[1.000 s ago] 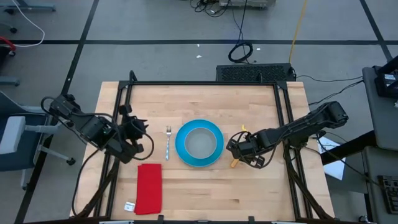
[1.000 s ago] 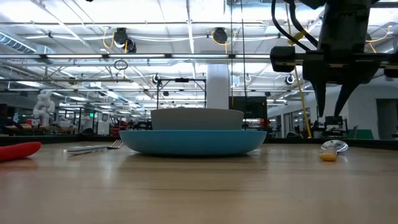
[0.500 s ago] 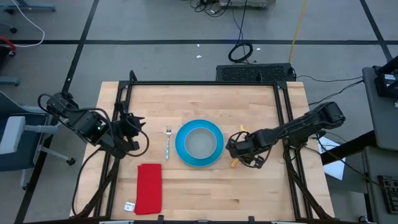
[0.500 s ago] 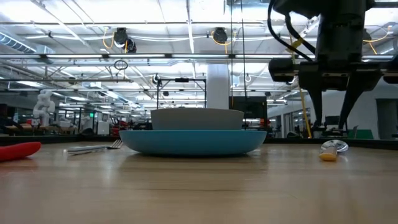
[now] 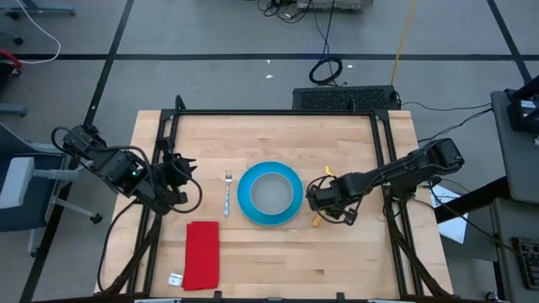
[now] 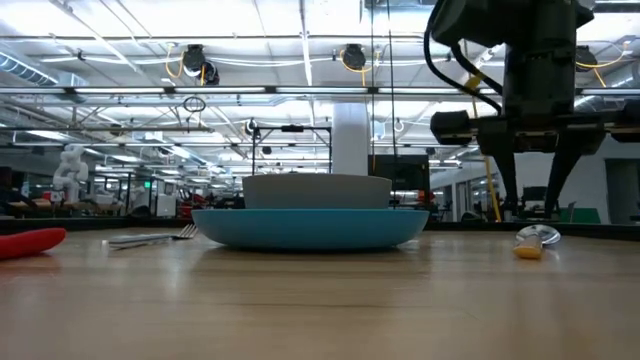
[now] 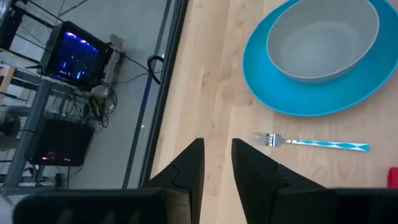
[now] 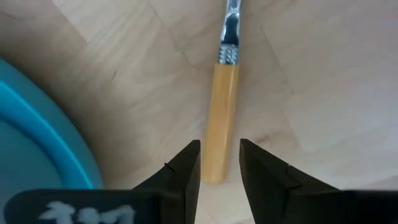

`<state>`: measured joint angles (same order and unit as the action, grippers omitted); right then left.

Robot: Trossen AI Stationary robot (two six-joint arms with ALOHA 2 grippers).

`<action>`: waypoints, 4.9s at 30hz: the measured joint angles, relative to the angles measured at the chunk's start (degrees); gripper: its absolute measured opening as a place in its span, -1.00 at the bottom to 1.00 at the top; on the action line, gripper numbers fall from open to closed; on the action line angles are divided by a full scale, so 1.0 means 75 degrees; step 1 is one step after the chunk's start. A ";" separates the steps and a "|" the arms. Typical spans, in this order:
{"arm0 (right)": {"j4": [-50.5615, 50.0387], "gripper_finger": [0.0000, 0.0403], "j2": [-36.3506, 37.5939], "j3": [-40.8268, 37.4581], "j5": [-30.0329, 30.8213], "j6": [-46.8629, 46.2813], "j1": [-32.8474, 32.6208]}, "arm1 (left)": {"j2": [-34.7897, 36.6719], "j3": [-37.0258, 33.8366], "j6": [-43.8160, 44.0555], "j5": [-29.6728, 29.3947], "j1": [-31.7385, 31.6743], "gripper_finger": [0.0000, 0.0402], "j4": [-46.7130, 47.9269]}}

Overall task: Set table place
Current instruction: Put the orange spoon into the gray bowl

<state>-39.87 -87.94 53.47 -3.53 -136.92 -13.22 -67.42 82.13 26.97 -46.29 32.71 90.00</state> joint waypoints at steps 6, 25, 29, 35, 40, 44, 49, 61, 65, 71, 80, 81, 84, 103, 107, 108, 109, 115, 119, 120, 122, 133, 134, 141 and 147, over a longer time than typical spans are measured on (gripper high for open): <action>0.0020 -0.49 -0.0351 0.0000 0.0000 0.0008 0.0146 | 0.0000 0.0000 -0.0121 -0.0002 0.0000 -0.56 0.0003; 0.0351 -0.49 -0.0997 0.0006 -0.0204 0.0061 0.0205 | 0.0000 0.0000 -0.0137 0.0051 0.0006 -0.56 0.0001; 0.0375 -0.49 -0.0997 0.0006 -0.0224 0.0055 0.0202 | 0.0000 0.0000 -0.0154 0.0051 0.0006 -0.56 0.0003; 0.0400 -0.50 -0.1003 0.0006 -0.0276 0.0038 0.0202 | 0.0000 0.0000 -0.0189 0.0042 0.0006 -0.56 0.0003; 0.0417 -0.58 -0.1003 0.0003 -0.0298 0.0035 0.0202 | 0.0000 0.0000 -0.0220 0.0032 0.0006 -0.56 0.0003; 0.0438 -0.64 -0.1003 0.0003 -0.0312 0.0035 0.0202 | 0.0000 0.0000 -0.0241 0.0025 0.0006 -0.56 0.0003; 0.0466 -0.69 -0.1006 0.0003 -0.0315 0.0041 0.0199 | 0.0000 0.0000 -0.0238 0.0022 0.0006 -0.56 0.0003; 0.0433 -0.69 -0.1006 0.0003 -0.0304 0.0142 0.0154 | 0.0000 0.0000 -0.0280 0.0016 0.0006 -0.56 0.0003; 0.0385 -0.69 -0.1003 0.0006 -0.0262 0.0161 0.0018 | 0.0000 0.0000 -0.0305 0.0010 0.0006 -0.56 0.0003; 0.0259 -0.70 -0.0888 -0.0003 -0.0412 0.0188 -0.0142 | 0.0000 0.0000 -0.0299 0.0004 0.0006 -0.56 0.0001; -0.0033 -0.70 -0.0522 -0.0009 -0.0824 0.0349 -0.0328 | -0.0003 0.0000 -0.0239 0.0004 0.0006 -0.56 0.0001; -0.0067 -0.70 -0.0485 -0.0009 -0.0830 0.0355 -0.0369 | -0.0001 0.0000 -0.0227 0.0004 0.0006 -0.56 0.0003; -0.0182 -0.70 -0.0468 -0.0003 -0.0854 0.0358 -0.0530 | 0.0000 0.0000 -0.0177 -0.0011 0.0006 -0.56 0.0002; -0.1682 -0.73 -0.0464 0.1015 -0.1354 0.1239 -0.0955 | 0.0000 0.0000 0.0100 -0.0026 0.0006 -0.56 0.0003; -0.1922 -0.73 -0.0464 0.1324 -0.1352 0.1592 -0.0955 | -0.0002 0.0000 0.0111 -0.0025 0.0006 -0.56 0.0003; -0.1941 -0.73 -0.0464 0.1376 -0.1352 0.1694 -0.0955 | -0.0002 0.0000 0.0129 -0.0026 0.0006 -0.56 0.0003; -0.1960 -0.73 -0.0464 0.1426 -0.1355 0.1822 -0.0955 | -0.0002 0.0000 0.0132 -0.0025 0.0006 -0.56 0.0003; -0.1985 -0.73 -0.0464 0.1562 -0.1352 0.2655 -0.0955 | -0.0003 0.0000 0.0253 -0.0025 0.0007 -0.56 0.0003; -0.2069 -0.73 -0.0464 0.1562 -0.1353 0.3131 -0.0955 | -0.0003 0.0000 0.0441 -0.0025 0.0006 -0.56 0.0003; -0.2094 -0.73 -0.0464 0.1562 -0.1352 0.3284 -0.0955 | -0.0003 0.0000 0.0476 -0.0025 0.0006 -0.56 0.0003; -0.2104 -0.73 -0.0464 0.1562 -0.1362 0.3597 -0.0955 | -0.0003 0.0000 0.0501 -0.0025 0.0006 -0.56 -0.0008; -0.2035 -0.73 -0.0464 0.1562 -0.1975 0.5588 -0.0964 | -0.0001 0.0000 0.1523 -0.0037 -0.0095 -0.56 -0.0292; -0.2044 -0.73 -0.0461 0.1562 -0.1979 0.5789 -0.0965 | -0.0002 0.0000 0.1600 -0.0037 -0.0126 -0.56 -0.0321; -0.2044 -0.73 -0.0409 0.1562 -0.1975 0.6635 -0.1007 | -0.0003 0.0000 0.1954 0.0012 -0.0350 -0.56 -0.0698; -0.2182 -0.73 -0.0408 0.1562 -0.1973 0.7154 -0.1054 | -0.0003 0.0000 0.2057 0.0038 -0.0358 -0.56 -0.1067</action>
<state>-56.24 -91.00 65.19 -18.33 -83.27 -21.12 -67.44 82.13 42.40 -46.01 30.02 82.00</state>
